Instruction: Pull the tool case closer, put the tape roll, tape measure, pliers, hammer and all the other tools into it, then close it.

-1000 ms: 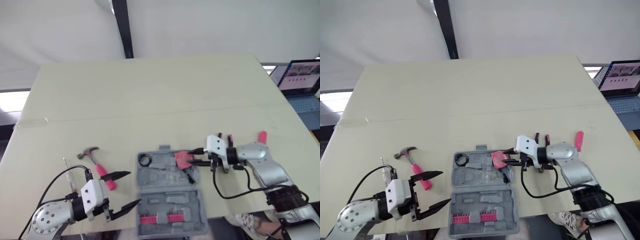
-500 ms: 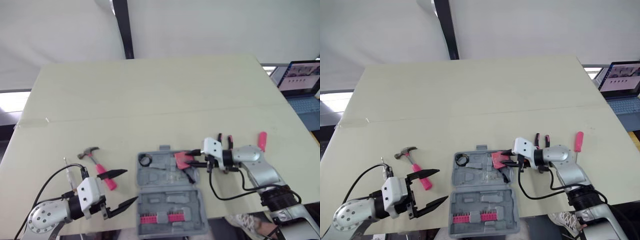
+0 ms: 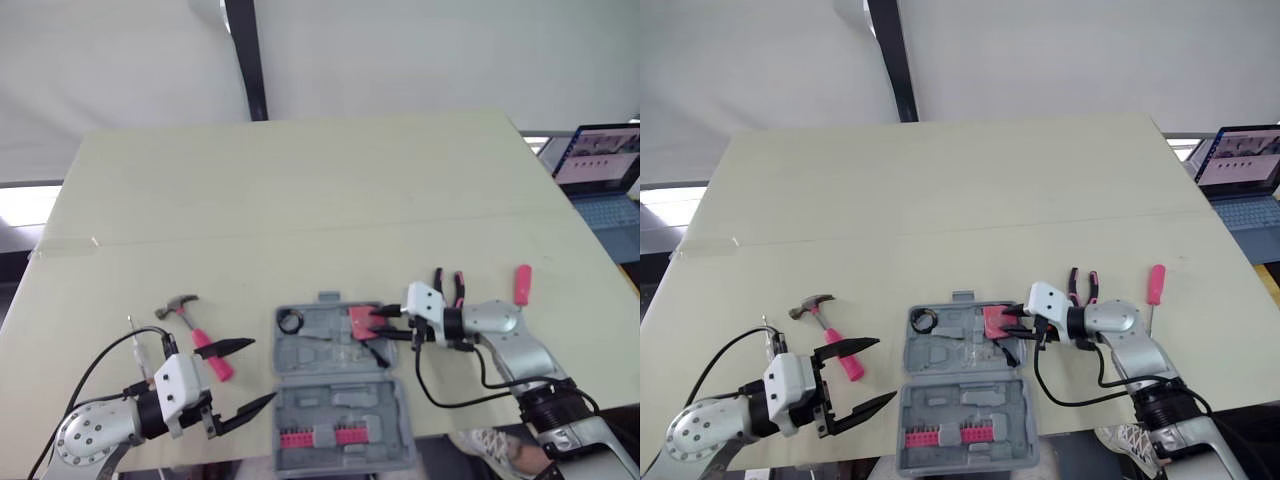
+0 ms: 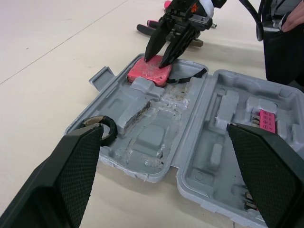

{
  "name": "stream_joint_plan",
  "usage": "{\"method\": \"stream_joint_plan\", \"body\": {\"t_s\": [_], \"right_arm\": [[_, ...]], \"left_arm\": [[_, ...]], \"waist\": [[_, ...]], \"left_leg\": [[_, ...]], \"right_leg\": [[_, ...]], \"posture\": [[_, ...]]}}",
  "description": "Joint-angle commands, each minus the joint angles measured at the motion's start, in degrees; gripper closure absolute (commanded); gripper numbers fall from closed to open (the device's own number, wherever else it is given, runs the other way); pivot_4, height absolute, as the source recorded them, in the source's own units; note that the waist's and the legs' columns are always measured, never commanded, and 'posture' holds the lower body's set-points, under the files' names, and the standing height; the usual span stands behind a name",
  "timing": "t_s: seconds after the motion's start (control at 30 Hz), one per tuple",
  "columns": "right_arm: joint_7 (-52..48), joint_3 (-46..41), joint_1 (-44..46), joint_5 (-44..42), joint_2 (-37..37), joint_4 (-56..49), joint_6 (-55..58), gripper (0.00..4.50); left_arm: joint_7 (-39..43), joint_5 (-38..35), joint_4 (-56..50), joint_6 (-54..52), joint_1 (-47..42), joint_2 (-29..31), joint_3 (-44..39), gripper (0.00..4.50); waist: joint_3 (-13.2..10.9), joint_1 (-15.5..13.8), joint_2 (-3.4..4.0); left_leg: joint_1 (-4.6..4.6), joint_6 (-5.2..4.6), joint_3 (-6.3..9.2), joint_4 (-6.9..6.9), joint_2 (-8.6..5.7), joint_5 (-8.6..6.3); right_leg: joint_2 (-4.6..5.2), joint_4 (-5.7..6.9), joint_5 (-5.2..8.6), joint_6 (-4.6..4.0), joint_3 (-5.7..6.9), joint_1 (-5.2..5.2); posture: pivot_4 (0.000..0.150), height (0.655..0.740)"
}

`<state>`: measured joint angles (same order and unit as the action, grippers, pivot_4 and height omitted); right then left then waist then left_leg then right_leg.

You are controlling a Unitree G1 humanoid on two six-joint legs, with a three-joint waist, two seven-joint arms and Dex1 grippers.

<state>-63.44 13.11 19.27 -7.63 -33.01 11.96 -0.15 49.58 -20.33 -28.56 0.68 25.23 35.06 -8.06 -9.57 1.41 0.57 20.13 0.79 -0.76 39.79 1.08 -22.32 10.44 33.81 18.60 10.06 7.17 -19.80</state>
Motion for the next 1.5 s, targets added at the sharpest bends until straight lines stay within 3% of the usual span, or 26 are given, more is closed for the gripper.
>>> {"method": "stream_joint_plan", "body": {"t_s": [0.03,0.77,1.07,1.17,1.3,1.4,1.5], "right_arm": [[1.2,2.1,-1.3,3.3,0.7,4.6,-0.4,2.95],[2.3,2.2,-2.1,4.6,1.1,6.3,-0.9,2.95],[2.5,-6.9,-5.3,-4.8,-7.0,-19.1,17.0,2.95],[2.3,-14.7,-15.2,-8.6,-14.0,-31.2,23.9,2.95],[2.5,-22.3,-27.4,-13.1,-18.1,-38.8,30.7,2.95],[2.4,-25.8,-34.0,-14.8,-19.4,-41.2,33.4,2.07],[0.9,-28.6,-40.7,-13.6,-21.3,-41.4,31.9,0.63]], "left_arm": [[0.0,-1.1,-1.8,0.0,0.1,0.5,-0.9,0.0],[-1.2,0.1,-2.3,0.0,0.0,-0.2,-0.2,0.0],[-3.1,-4.7,-4.0,-4.6,3.8,-0.8,-4.8,0.0],[-4.8,-5.8,-5.4,-6.7,9.0,-2.3,-6.8,0.0],[-5.9,-5.5,-6.1,-6.3,15.9,-4.9,-9.0,0.0],[-4.8,-4.7,-5.9,-4.8,20.4,-5.8,-9.6,0.0],[-5.9,-3.6,-5.4,-4.2,22.4,-6.7,-10.2,0.0]], "waist": [[0.1,0.0,-0.07],[0.5,0.0,-0.32],[0.2,-1.4,0.12],[0.2,-2.3,0.18],[0.0,-2.9,-0.06],[0.0,-2.9,-0.11],[0.0,-3.0,-0.03]], "left_leg": [[-0.02,0.0,0.01,0.0,0.0,0.0],[-0.62,0.04,-0.04,-0.25,0.03,-0.02],[-0.15,0.04,-0.05,-0.23,0.03,-0.02],[0.13,0.03,0.0,-0.11,0.01,-0.02],[0.08,0.0,-0.03,-0.12,0.02,-0.04],[0.02,0.01,-0.06,-0.05,0.04,-0.04],[0.04,-0.01,-0.05,-0.04,0.03,-0.05]], "right_leg": [[0.0,-0.01,0.0,0.0,0.01,0.03],[-0.01,-0.09,0.03,-0.06,-0.01,0.51],[0.0,-0.15,0.03,-0.05,0.01,0.09],[0.01,-0.18,0.02,-0.05,0.05,-0.08],[0.0,-0.35,0.02,-0.04,0.1,0.06],[0.0,-0.38,0.02,-0.03,0.07,0.19],[0.0,-0.4,0.02,-0.04,0.06,0.17]], "posture": [[0.15,0.74],[0.15,0.74],[0.15,0.74],[0.15,0.74],[0.15,0.74],[0.15,0.74],[0.15,0.74]]}}
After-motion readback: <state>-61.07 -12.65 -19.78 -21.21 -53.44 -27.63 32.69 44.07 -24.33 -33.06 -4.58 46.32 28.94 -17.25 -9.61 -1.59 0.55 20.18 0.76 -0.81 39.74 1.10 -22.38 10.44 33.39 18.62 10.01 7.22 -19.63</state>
